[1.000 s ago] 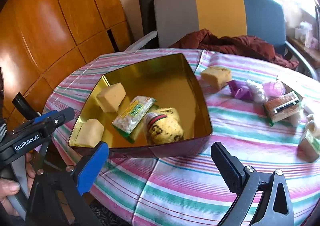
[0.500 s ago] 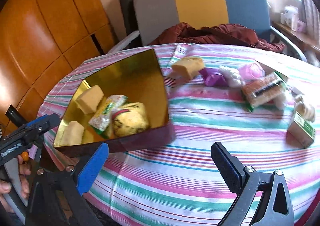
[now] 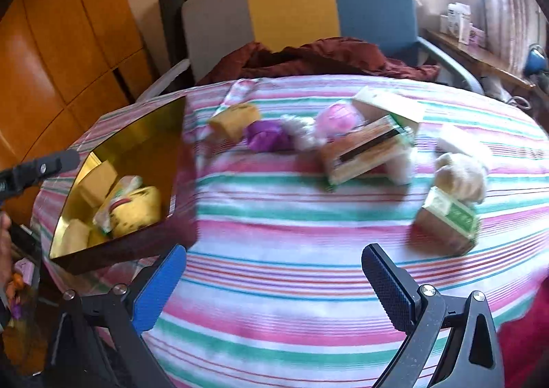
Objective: Organize objects
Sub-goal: 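Move both tools back toward the remaining items on the table, then grasp the brown sponge with the left tool while the right tool grasps the pink roller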
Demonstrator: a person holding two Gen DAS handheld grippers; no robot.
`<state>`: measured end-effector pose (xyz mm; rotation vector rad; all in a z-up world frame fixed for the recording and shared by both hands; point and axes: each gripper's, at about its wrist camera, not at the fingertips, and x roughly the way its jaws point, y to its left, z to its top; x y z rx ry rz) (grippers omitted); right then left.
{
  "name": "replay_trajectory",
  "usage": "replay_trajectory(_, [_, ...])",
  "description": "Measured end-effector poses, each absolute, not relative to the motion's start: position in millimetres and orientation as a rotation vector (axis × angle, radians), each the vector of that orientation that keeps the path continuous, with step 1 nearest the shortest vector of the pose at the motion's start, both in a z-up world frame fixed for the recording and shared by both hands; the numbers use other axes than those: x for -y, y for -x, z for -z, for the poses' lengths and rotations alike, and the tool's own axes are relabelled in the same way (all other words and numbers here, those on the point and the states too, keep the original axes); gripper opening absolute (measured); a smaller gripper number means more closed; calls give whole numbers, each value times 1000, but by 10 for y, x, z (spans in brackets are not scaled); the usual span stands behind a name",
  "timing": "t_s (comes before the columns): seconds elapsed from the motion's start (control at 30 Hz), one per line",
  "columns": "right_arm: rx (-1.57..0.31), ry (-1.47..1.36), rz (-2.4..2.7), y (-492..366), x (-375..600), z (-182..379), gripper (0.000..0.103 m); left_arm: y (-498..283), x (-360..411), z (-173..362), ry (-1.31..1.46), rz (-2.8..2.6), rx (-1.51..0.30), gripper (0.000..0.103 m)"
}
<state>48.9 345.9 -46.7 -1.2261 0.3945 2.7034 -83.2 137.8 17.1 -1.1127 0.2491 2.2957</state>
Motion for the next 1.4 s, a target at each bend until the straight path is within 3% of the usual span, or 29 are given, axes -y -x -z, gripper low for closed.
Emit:
replay_trajectory(0.27, [-422,1228,-2709,-449,-3651,501,103,1404,-2185,-87,1096,-2126,-387,70])
replay_trajectory(0.53, [-490,1247,-2737,-435,-3787,582,103,1976,-2755,377,1218,-2030,-511,70])
replay_trajectory(0.93, [-572,1287,-2716,-363,-3918,717,103,2419,-3002,927,1379,-1971,-561,69])
replay_trajectory(1.1, [-577,1306,-2693,-337,-3941,784,103,2394,-2931,950,1327,-2036,-618,49])
replay_trajectory(1.4, [-588,1302,-2658,-311,-3990,793,103,2272,-2757,705,1211,-2083,-519,42])
